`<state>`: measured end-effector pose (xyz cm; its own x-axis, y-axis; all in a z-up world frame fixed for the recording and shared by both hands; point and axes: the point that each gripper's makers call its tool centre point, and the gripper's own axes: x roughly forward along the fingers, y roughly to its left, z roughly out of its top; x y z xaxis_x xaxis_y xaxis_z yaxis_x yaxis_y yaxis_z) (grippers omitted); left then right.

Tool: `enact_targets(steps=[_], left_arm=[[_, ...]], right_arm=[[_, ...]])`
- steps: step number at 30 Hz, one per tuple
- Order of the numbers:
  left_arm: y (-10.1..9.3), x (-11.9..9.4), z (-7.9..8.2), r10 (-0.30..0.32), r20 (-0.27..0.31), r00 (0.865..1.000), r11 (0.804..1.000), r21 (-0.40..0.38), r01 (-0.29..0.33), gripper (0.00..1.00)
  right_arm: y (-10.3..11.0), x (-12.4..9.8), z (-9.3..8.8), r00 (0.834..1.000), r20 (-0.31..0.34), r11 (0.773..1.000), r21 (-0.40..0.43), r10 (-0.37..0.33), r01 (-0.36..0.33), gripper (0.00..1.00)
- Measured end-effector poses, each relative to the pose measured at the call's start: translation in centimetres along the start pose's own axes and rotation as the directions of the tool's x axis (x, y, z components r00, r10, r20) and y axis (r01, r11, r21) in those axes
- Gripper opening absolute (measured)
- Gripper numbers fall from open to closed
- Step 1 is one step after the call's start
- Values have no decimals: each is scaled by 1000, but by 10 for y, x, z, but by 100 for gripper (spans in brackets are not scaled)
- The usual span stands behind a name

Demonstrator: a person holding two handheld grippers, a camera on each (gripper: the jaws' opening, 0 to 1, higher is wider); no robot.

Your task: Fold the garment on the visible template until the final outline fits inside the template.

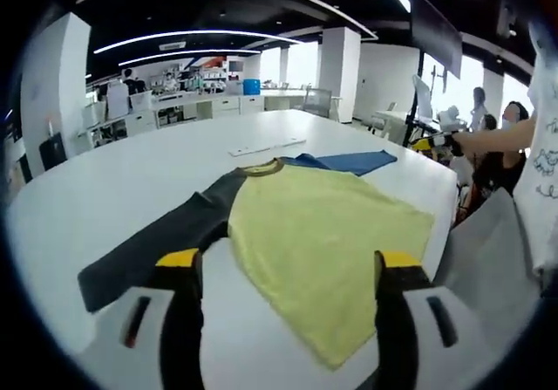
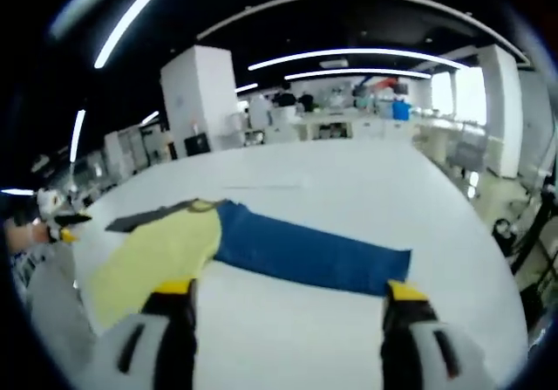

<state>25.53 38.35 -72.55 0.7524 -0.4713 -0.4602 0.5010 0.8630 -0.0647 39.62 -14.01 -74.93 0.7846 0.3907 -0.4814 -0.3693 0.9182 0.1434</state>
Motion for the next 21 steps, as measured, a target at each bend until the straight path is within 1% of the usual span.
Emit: enact_targets(steps=[1, 3, 5, 6, 8, 11, 12, 13, 15, 16, 17, 19, 21], left_arm=[[1, 0, 0, 4, 1, 1000, 1000, -6, -4, 78], [2, 0, 0, 6, 3, 1000, 1000, -14, -6, 78], [5, -1, 0, 16, 7, 1000, 1000, -21, -16, 78], [5, -1, 0, 17, 8, 1000, 1000, -27, -17, 77], [4, -1, 0, 17, 9, 1000, 999, -35, -17, 77], [5, 0, -5, 9, -9, 1000, 999, -41, -9, 78], [6, 0, -7, 14, -20, 1000, 999, -39, -14, 78], [7, 0, -7, 13, -21, 1000, 999, -40, -14, 78], [7, 0, -6, 12, -19, 1000, 999, -46, -12, 77], [8, 0, -7, 13, -20, 1000, 999, -48, -14, 77], [8, 0, -7, 14, -21, 1000, 999, -48, -15, 77], [9, 0, -9, 18, -30, 999, 999, -50, -20, 77], [9, 0, -12, 19, -35, 999, 998, -55, -21, 77]], right_arm=[[-10, 3, 1, 1000, -5, 1000, 10, -27, 27, 85], [-24, 9, 3, 999, -3, 998, 28, -48, 48, 81], [-45, 16, 3, 996, -6, 995, 42, -87, 87, 77], [-52, 18, 0, 994, -21, 992, 63, -107, 108, 76], [-62, 24, 0, 992, -26, 989, 86, -121, 123, 75], [-71, 30, -3, 990, -37, 987, 83, -134, 137, 71], [-76, 32, -8, 987, -58, 985, 81, -150, 155, 70], [-77, 32, -13, 982, -81, 978, 108, -169, 177, 70], [-79, 37, -12, 984, -73, 976, 131, -163, 172, 69], [-79, 39, -14, 983, -80, 975, 138, -164, 174, 67], [-85, 42, -17, 980, -97, 973, 140, -171, 184, 65], [-85, 45, -18, 979, -99, 972, 141, -176, 189, 65], [-87, 47, -22, 976, -116, 969, 143, -186, 201, 62]])
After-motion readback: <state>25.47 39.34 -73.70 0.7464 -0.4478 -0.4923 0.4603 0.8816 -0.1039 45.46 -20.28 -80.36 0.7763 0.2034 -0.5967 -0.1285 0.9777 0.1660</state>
